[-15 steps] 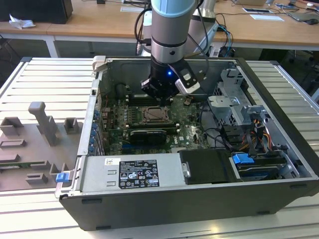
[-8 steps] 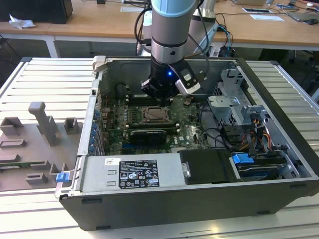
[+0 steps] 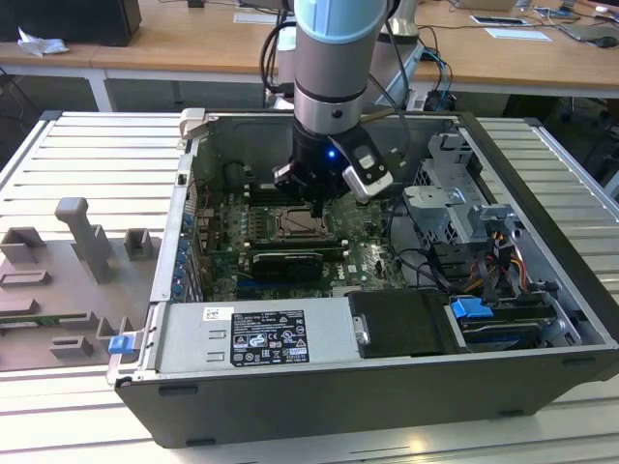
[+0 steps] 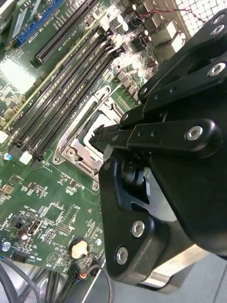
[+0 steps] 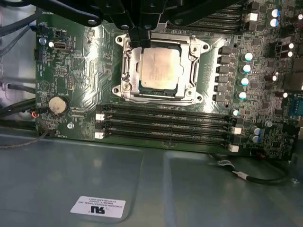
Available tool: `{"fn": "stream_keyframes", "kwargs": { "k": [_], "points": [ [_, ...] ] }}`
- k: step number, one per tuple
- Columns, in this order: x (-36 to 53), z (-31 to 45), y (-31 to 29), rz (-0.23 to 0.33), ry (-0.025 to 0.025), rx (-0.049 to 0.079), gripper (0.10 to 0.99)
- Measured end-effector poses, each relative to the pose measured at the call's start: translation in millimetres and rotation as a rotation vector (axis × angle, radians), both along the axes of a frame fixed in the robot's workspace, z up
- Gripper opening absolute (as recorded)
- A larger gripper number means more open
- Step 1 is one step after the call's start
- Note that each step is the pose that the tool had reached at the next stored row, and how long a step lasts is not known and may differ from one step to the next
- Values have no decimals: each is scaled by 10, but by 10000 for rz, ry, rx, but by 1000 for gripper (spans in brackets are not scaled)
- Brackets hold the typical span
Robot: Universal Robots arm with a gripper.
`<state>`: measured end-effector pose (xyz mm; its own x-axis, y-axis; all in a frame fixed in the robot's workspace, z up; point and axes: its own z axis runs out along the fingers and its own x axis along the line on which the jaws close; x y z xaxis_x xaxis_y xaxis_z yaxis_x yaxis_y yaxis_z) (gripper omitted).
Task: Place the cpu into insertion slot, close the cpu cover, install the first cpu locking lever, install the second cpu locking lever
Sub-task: 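Install the second cpu locking lever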
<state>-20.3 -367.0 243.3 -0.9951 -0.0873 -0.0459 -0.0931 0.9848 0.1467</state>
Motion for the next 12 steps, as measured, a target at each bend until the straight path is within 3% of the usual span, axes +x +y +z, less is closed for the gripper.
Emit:
{"fn": "stream_keyframes", "kwargs": {
  "k": [3, 6, 12],
  "points": [
    [0, 0, -19, -1, 20, 24, 106],
    [0, 0, -23, -1, 99, 102, 106],
    [-7, -8, -90, -2, 105, 151, 106]
  ]
}}
